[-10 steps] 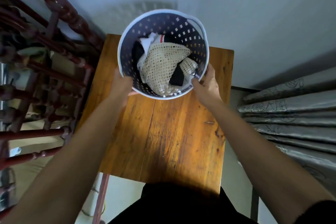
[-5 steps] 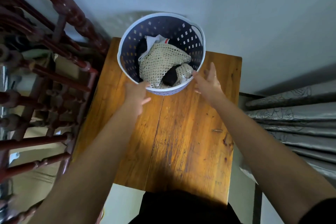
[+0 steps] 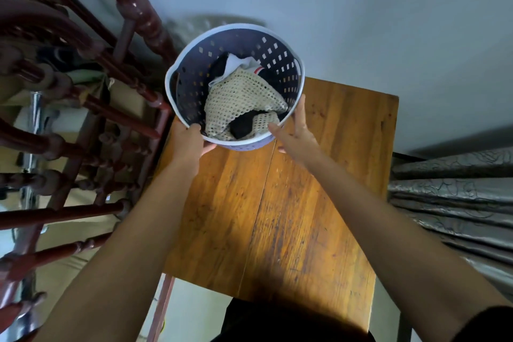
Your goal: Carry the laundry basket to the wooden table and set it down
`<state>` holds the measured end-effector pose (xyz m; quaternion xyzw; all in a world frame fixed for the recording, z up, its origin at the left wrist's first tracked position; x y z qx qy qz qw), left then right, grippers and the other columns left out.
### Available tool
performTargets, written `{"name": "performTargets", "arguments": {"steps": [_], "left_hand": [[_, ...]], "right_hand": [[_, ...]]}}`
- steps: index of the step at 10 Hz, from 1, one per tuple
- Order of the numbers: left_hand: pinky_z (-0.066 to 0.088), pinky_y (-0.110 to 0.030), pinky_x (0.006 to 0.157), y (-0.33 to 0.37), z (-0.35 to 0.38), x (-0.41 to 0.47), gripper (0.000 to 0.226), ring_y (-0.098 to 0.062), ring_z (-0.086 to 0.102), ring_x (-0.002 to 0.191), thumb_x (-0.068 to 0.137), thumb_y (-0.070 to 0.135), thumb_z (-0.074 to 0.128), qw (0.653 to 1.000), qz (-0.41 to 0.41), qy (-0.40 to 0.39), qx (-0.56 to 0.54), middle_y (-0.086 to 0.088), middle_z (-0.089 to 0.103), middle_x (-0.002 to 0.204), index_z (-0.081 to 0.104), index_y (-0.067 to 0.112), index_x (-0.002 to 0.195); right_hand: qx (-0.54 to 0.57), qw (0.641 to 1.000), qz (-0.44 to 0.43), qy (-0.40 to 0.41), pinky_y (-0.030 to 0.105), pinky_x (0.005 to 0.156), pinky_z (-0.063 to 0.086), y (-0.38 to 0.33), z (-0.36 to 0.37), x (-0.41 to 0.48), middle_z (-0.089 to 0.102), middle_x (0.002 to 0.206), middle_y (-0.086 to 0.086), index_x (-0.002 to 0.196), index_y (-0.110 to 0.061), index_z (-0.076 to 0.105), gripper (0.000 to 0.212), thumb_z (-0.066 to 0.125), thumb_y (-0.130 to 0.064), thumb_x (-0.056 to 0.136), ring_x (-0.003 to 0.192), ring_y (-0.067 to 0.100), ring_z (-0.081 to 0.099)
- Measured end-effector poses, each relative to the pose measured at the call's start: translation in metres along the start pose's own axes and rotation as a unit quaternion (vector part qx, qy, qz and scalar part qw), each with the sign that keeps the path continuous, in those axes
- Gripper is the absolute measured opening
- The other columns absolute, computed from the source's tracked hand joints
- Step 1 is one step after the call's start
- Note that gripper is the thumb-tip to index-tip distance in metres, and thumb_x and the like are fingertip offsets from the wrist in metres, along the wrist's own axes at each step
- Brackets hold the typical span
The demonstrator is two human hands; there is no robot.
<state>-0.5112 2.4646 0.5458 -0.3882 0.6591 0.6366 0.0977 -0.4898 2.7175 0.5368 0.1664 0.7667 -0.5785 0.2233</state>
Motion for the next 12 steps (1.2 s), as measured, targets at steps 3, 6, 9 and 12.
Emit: {"name": "performTargets", "arguments": {"steps": [3, 6, 9, 12], "left_hand": [[0.002, -0.023, 0.12, 0.014, -0.006, 0.004, 0.084, -0.019, -0.007, 0.16, 0.102, 0.032, 0.055, 0.948, 0.173, -0.028, 0.266, -0.008, -0.018, 0.174, 0.006, 0.011, 0.166], [0.004, -0.024, 0.119, 0.018, -0.011, 0.016, 0.086, -0.021, -0.011, 0.16, 0.102, 0.05, 0.046, 0.908, 0.235, -0.059, 0.342, -0.01, -0.028, 0.171, 0.0, 0.014, 0.166], [0.017, -0.036, 0.123, 0.026, -0.017, -0.002, 0.085, -0.027, -0.002, 0.161, 0.103, 0.055, 0.038, 0.878, 0.241, -0.061, 0.409, -0.014, -0.027, 0.171, 0.003, 0.011, 0.166], [0.019, -0.044, 0.126, 0.06, -0.028, -0.069, 0.068, -0.026, 0.021, 0.158, 0.106, 0.043, 0.038, 0.874, 0.279, -0.048, 0.395, -0.011, 0.026, 0.171, 0.025, 0.008, 0.163]], "right_hand": [[-0.002, 1.0, -0.004, 0.004, 0.043, 0.099, 0.056, -0.026, 0.051, 0.034, 0.031, 0.178, -0.005, 0.159, -0.052, -0.032, 0.104, 0.055, -0.057, 0.102, 0.144, 0.034, 0.055], [-0.014, 1.0, -0.008, 0.019, 0.033, 0.091, 0.045, -0.022, 0.057, 0.044, 0.027, 0.179, -0.002, 0.157, -0.052, -0.035, 0.104, 0.051, -0.065, 0.1, 0.14, 0.029, 0.059], [-0.1, 0.994, -0.003, 0.047, 0.053, 0.092, 0.064, -0.045, 0.042, 0.015, 0.033, 0.177, -0.004, 0.167, -0.046, -0.019, 0.093, 0.047, -0.063, 0.103, 0.111, 0.026, 0.067], [-0.261, 0.957, -0.108, 0.067, 0.041, 0.118, 0.045, -0.062, 0.005, -0.059, 0.052, 0.164, 0.005, 0.161, -0.019, 0.046, 0.057, 0.039, -0.047, 0.111, 0.149, 0.024, 0.052]]}}
Point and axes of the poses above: each hand's wrist, its own x-axis towards the middle knuckle, its own z-axis out of the palm, y = z × x, the point moved 9 cm from there along x, towards the middle knuckle
